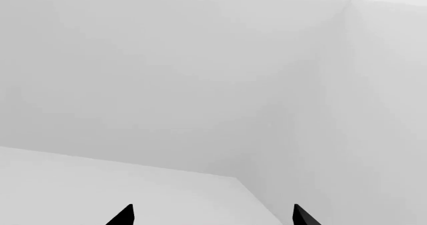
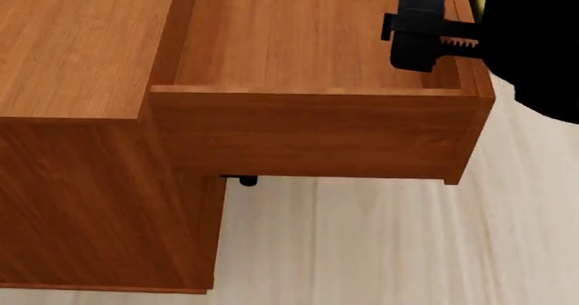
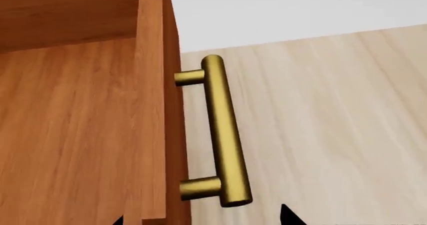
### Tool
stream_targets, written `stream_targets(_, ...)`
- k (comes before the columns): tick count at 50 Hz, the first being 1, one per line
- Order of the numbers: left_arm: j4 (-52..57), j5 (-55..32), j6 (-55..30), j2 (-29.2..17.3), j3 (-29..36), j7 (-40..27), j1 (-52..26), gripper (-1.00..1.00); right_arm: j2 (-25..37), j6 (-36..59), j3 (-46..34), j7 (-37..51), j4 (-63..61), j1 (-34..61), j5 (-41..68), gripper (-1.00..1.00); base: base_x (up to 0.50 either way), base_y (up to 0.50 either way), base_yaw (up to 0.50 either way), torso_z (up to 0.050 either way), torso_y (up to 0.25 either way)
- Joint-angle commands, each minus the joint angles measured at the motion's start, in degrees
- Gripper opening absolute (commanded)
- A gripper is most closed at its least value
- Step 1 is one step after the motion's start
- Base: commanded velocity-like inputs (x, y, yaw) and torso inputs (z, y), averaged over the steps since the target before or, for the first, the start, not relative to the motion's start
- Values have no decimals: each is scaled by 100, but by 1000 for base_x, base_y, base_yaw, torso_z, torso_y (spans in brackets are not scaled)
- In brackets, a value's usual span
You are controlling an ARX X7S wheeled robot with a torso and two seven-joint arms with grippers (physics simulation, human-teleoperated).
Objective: Close the bottom drawer of the cabinet and open the top drawer.
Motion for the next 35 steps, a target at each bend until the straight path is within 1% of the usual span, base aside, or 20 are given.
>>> stream_targets(1,-68,29,89,24,11,39,31,100,1064,822,-326,1742,997,457,-888,100,0,0,-12,0,10)
stream_targets(7,12,-2,-24,-26,15,-30,-15,100,1254,930,5,1862,435,884,-496,100,0,0,-12,0,10)
stream_targets(8,20,3,-26,-25,17,-36,-11,100,1286,962,121,1866,291,1007,-282,100,0,0,-12,10,11)
stream_targets(17,-8,-7,4,-22,19,-21,-6,100,1414,1244,433,2400,-374,1696,333,100,0,0,-7,0,5)
stream_targets(19,-113,28,158,35,15,62,55,100,1454,1238,485,2450,-571,1731,479,100,0,0,0,0,0)
stream_targets(22,18,-16,-2,-28,13,-40,-1,100,1513,1187,525,2454,-927,1661,525,100,0,0,0,0,0)
stream_targets(30,-17,-25,16,-29,21,-22,-5,100,1827,747,802,2496,-2113,1557,889,100,0,0,0,0,0)
stream_targets(32,9,-19,2,-35,22,-41,-1,100,1965,533,906,2511,-2511,1525,1013,100,0,0,0,0,0)
stream_targets(33,-123,20,192,37,18,66,75,100,2039,491,926,2582,-2790,1531,1055,100,0,0,0,0,0)
stream_targets(35,-28,-15,36,-24,25,-21,2,100,2225,241,1018,2577,-3363,1462,1197,100,0,0,0,0,0)
